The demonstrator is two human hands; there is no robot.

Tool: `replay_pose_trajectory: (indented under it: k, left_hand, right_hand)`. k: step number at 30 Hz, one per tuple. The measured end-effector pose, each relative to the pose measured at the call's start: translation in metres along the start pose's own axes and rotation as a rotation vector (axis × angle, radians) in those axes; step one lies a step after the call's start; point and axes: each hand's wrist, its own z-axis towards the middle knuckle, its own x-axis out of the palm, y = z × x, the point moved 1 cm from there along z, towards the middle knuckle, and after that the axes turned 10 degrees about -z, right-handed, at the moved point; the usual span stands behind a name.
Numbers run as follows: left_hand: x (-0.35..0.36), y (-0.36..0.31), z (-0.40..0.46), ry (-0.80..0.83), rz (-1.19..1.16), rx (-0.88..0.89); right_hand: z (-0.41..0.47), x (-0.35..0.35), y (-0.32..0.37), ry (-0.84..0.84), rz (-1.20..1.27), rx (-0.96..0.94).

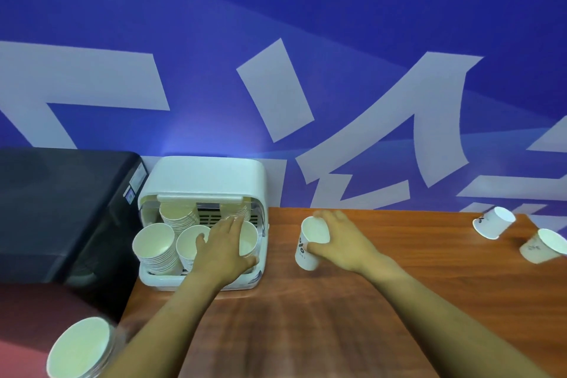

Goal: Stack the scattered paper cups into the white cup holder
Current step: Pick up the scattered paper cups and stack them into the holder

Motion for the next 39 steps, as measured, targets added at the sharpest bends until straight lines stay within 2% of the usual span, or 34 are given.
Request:
replay_pose_trajectory:
  k: [5,11,18,23,28,34,39]
  left_hand:
    - [-0.005,0.005,0.005,-0.014,0.021,0.007]
    - [-0.03,0.013,-0.006,-0.155,-0.056,0.053]
    - [-0.051,0.023,-0.019,-0.198,-0.125,0.051]
    - [-0.057,0.03,-0.019,-0.195,-0.144,0.054]
    - [-0.059,0.031,-0.013,-0.195,-0.133,0.068]
    - [-0.064,0.02,-0.017,-0.193,-0.107,0.075]
    - [-0.063,0.001,-0.026,-0.216,-0.124,0.16]
  right_hand:
    - [0.006,-0.003,0.005,0.006,-0.044,-0.006]
    - [0.01,-0.003,0.056,-0.101,0.046,-0.169]
    - [0.02,0.02,0.097,-0.113,0.076,-0.245]
    - [0.028,0.038,0.104,-0.112,0.076,-0.208]
    - [0.03,0.056,0.104,-0.024,0.031,-0.165]
    - [0.027,0.034,0.096,-0.038,-0.016,-0.153]
    - [0.006,0.02,0.075,-0.028,-0.066,-0.13]
